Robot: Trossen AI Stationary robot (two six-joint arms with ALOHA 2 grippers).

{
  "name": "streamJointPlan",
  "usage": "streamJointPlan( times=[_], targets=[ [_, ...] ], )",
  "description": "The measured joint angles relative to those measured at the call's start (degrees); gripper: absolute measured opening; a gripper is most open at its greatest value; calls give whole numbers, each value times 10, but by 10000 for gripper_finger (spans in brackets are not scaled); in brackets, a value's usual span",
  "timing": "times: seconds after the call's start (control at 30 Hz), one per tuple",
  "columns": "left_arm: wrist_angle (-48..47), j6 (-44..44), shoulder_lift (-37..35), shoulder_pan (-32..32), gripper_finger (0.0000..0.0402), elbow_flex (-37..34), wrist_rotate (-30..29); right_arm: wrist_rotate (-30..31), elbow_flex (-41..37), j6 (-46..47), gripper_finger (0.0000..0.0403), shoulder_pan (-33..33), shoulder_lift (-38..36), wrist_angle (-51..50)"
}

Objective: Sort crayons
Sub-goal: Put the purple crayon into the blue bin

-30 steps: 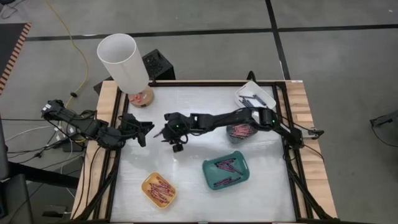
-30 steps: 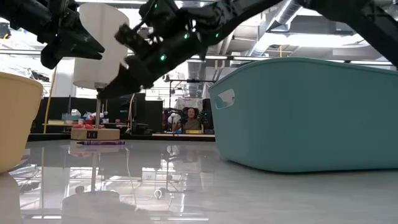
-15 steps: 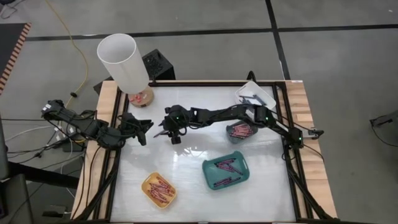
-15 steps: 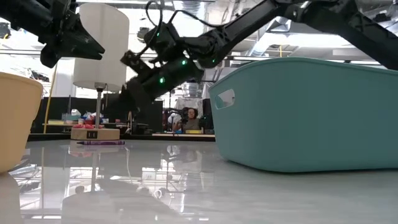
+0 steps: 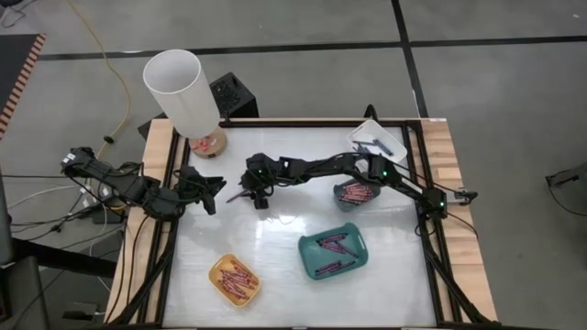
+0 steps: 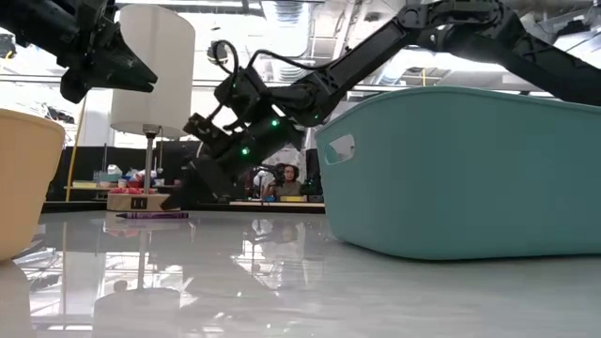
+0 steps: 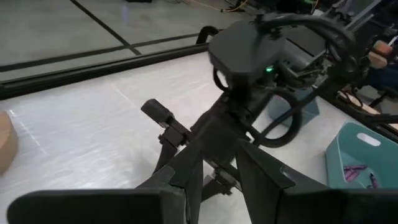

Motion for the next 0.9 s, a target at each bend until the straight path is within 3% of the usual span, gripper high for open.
streamJointPlan(
  times=[0.33,0.9],
  targets=[
    [-1,0,0,0,85,0,0,-1,0,-2,193,-4,0,-57],
    [-4,0,0,0,85,0,5,0,0,-4,68,1,-1,-90]
  ],
)
